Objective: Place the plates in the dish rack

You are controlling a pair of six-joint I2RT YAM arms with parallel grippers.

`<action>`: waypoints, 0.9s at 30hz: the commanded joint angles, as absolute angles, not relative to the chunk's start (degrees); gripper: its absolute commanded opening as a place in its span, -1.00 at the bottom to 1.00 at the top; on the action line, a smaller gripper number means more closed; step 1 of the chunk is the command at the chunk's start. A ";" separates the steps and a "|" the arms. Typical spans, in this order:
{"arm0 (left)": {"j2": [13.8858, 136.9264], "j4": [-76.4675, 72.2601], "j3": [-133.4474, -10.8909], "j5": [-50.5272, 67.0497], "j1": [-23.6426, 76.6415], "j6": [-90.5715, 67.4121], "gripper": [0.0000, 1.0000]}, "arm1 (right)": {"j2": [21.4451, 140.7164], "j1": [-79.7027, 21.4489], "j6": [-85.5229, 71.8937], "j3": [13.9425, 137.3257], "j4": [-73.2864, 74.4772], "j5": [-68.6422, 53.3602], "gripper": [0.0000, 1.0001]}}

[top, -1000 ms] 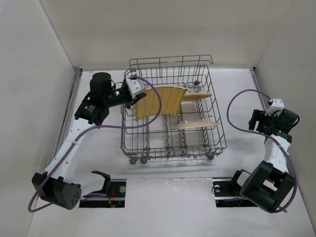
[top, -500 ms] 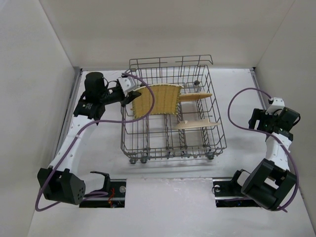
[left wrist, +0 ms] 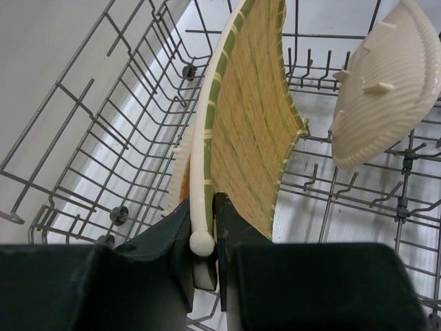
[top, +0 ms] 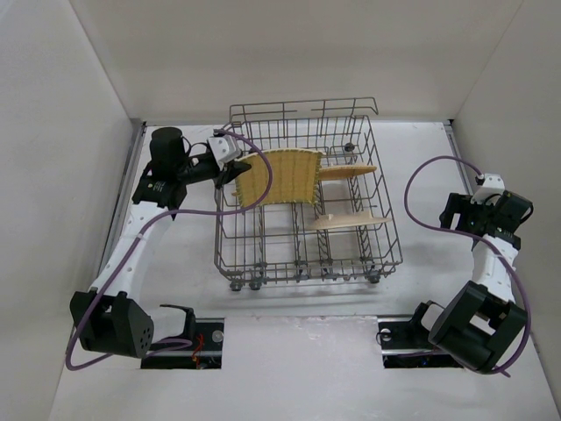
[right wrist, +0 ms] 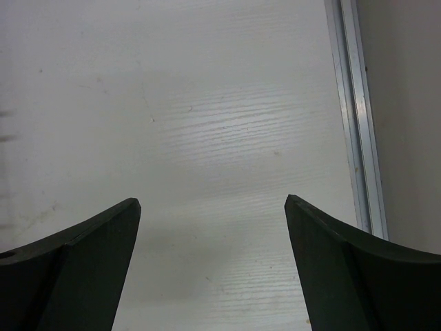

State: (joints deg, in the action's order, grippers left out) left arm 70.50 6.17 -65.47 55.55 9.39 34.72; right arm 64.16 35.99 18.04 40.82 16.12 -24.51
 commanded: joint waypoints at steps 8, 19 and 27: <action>66.54 0.53 -63.28 57.57 10.41 36.56 -0.90 | 62.05 36.08 18.37 41.66 14.33 -25.23 0.83; 60.82 1.49 -60.21 55.37 12.43 36.39 -0.90 | 62.14 35.64 18.90 41.48 14.33 -25.05 0.80; 60.82 1.32 -60.29 55.11 12.52 36.39 -0.90 | 61.88 35.64 18.90 41.48 14.33 -25.05 0.81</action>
State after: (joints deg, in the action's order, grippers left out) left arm 62.83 5.87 -59.94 53.17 12.40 35.81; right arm 63.35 35.92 18.31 40.80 16.05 -24.47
